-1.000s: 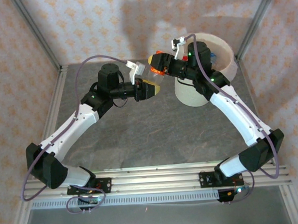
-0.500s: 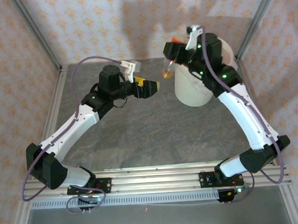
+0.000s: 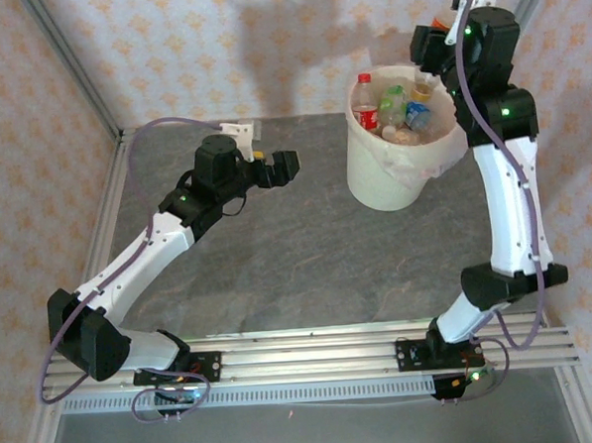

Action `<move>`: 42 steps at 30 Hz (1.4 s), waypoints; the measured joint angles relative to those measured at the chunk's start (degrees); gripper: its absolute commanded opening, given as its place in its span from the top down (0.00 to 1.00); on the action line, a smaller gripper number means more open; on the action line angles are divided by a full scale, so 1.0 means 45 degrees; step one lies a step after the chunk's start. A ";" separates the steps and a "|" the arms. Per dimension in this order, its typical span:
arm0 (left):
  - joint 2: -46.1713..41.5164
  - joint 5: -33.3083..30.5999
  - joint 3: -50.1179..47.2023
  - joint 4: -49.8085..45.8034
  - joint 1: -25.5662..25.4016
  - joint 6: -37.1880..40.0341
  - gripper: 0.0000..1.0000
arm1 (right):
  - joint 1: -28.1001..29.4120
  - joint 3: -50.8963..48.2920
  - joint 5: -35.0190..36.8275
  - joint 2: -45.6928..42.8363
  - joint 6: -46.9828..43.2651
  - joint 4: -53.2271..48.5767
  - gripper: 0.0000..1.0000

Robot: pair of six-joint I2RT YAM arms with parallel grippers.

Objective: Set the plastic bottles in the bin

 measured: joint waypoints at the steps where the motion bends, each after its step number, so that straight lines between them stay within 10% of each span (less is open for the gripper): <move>1: 0.0000 -0.0282 0.0000 -0.0063 0.0000 -0.0015 0.00 | -0.0223 0.0131 0.0107 0.0301 -0.0160 -0.0393 0.61; 10: 0.0005 -0.1627 0.0000 -0.0588 0.0000 -0.0238 0.00 | -0.1195 0.4449 0.0821 0.4435 -0.2093 -0.4274 0.60; 25: 0.0520 -0.2025 0.0053 -0.1137 0.0000 -0.0476 0.00 | -0.1477 0.4177 0.0962 0.5984 -0.2526 -0.4920 0.53; 34: 0.0850 -0.2234 0.0515 -0.1375 0.0000 -0.0471 0.00 | -0.1477 0.4177 0.0923 0.6445 -0.2084 -0.5032 0.21; 42: 0.1302 -0.2239 0.0641 -0.1418 0.0000 -0.0525 0.00 | -0.1477 0.3735 0.0937 0.5935 -0.1418 -0.4818 0.27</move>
